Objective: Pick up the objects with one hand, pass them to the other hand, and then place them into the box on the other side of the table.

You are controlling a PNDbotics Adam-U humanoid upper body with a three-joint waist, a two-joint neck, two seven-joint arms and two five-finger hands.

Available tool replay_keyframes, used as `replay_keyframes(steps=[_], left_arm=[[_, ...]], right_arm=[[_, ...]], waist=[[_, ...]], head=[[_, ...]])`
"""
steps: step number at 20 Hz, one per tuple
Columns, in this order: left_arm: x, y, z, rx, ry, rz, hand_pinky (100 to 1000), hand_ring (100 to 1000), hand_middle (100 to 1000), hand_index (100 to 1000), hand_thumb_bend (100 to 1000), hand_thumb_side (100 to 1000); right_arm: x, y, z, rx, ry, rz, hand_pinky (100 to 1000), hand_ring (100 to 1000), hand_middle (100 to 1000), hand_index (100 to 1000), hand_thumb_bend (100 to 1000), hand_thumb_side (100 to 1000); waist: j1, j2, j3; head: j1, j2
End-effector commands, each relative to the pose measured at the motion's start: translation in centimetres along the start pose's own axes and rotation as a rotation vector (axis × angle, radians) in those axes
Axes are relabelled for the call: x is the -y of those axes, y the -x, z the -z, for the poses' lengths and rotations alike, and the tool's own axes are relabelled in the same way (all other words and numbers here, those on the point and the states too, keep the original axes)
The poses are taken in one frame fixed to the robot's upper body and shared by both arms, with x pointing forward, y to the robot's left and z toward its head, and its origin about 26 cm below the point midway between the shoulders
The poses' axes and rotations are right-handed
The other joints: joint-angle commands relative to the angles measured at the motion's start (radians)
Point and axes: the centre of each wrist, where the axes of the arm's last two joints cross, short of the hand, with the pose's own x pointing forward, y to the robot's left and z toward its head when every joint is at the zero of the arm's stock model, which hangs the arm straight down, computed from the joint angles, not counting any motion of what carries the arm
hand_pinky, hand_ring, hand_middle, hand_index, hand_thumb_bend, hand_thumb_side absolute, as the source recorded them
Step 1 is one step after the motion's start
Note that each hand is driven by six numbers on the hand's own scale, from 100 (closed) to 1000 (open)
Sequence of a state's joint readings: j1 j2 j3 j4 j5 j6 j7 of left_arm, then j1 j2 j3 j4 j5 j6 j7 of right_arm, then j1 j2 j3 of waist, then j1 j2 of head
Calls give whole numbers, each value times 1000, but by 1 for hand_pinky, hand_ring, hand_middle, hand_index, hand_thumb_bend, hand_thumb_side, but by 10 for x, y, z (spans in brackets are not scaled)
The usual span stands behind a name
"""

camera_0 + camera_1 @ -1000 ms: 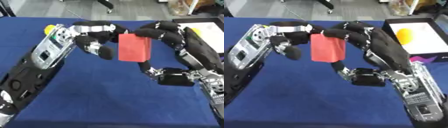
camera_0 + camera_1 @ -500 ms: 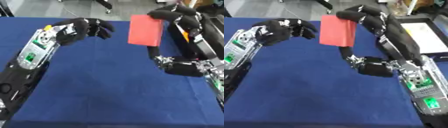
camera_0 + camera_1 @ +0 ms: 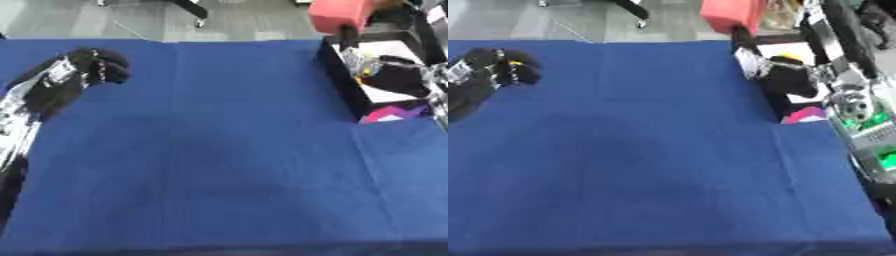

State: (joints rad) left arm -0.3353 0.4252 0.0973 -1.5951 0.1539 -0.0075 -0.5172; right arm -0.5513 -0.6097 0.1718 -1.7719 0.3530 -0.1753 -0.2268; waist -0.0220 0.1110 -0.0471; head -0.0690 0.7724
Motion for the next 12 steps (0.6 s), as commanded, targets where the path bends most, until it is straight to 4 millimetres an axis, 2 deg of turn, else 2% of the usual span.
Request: replay_keyframes(steps=[1, 6, 12], left_arm=[[-11, -12, -18, 29, -132, 41, 822, 745, 736, 792, 446, 846], [-13, -24, -45, 83, -309, 53, 823, 746, 734, 790, 435, 834], [3, -31, -45, 206, -419, -13, 824, 743, 727, 788, 420, 820]], right_arm=[[28, 24, 3, -112, 58, -70, 784, 686, 440, 793, 100, 100], [46, 58, 0, -317, 150, -87, 803, 715, 486, 823, 100, 100], [59, 97, -14, -584, 213, -115, 823, 750, 543, 860, 100, 100]], waist=[[5, -8, 4], [11, -1, 19], [13, 6, 57]], head=[[-47, -2], [-79, -2], [-116, -2]])
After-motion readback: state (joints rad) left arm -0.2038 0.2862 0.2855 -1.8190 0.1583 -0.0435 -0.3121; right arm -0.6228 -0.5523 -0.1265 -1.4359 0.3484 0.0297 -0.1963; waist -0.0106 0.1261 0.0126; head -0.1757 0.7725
